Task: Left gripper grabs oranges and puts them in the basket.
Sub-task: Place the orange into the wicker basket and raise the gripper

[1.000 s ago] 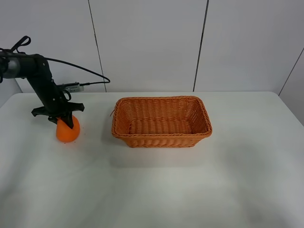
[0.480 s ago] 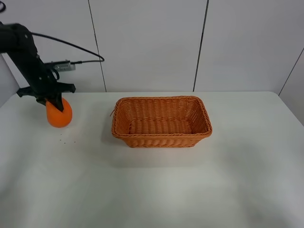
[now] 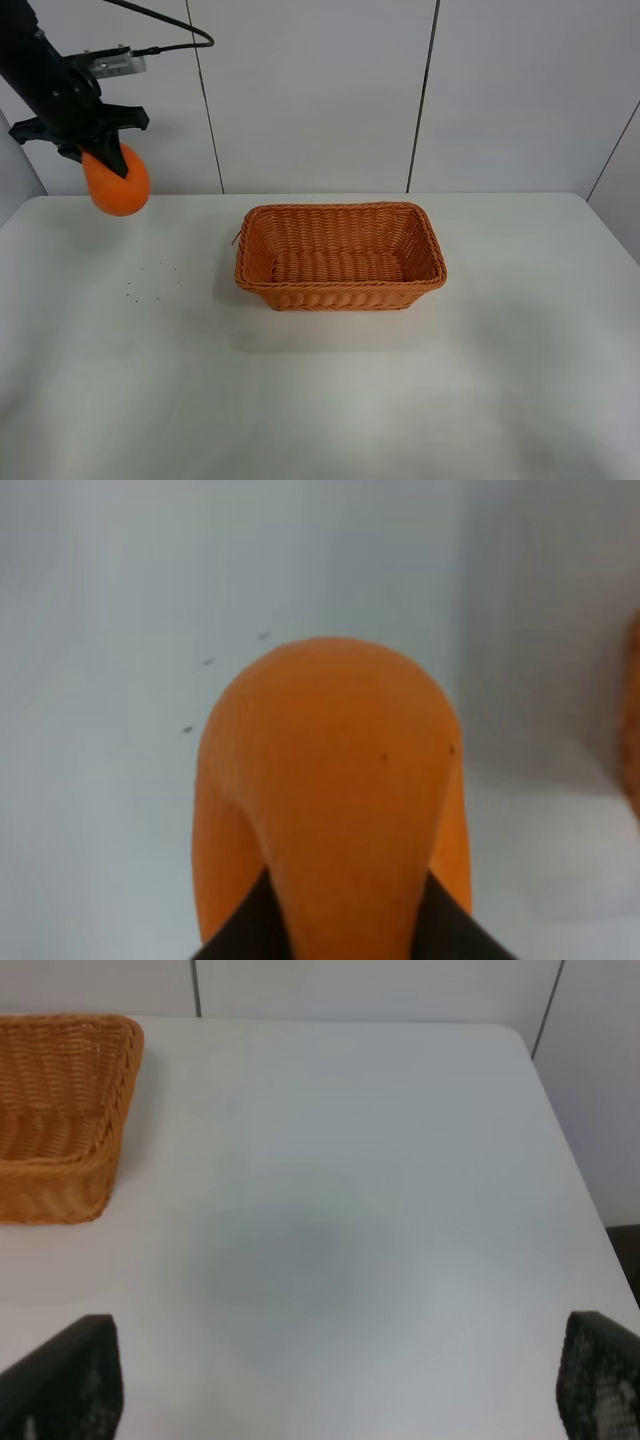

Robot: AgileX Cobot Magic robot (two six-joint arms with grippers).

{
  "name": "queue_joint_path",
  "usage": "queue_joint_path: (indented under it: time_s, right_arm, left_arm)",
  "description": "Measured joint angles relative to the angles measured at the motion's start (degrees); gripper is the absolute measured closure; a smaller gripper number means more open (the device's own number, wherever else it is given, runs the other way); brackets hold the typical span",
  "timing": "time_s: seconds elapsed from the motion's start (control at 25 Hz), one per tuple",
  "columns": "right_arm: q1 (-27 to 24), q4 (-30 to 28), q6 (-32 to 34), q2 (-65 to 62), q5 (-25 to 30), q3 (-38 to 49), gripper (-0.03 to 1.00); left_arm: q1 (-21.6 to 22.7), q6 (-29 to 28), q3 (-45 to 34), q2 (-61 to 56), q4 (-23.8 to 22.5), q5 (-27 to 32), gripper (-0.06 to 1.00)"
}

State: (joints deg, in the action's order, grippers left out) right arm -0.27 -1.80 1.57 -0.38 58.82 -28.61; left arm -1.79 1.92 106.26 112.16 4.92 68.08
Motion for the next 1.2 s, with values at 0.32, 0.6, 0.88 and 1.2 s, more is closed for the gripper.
queue_joint_path:
  time_s: [0.32,0.6,0.88,1.2]
  right_arm:
    - [0.0,0.0,0.0,0.0,0.0,0.0,0.27]
    - [0.0,0.0,0.0,0.0,0.0,0.0,0.27]
    - [0.0,0.0,0.0,0.0,0.0,0.0,0.27]
    - [0.0,0.0,0.0,0.0,0.0,0.0,0.27]
  left_arm:
    - [-15.2,-0.9,7.5,0.5,0.2,0.1,0.71]
    - [-25.7,-2.6,16.4,9.1,0.3,0.0,0.71]
    - [-32.5,-1.3,18.7,18.5,-2.0,-4.2,0.71]
    - [-32.8,0.0,18.7,25.9,-3.9,-10.4,0.71]
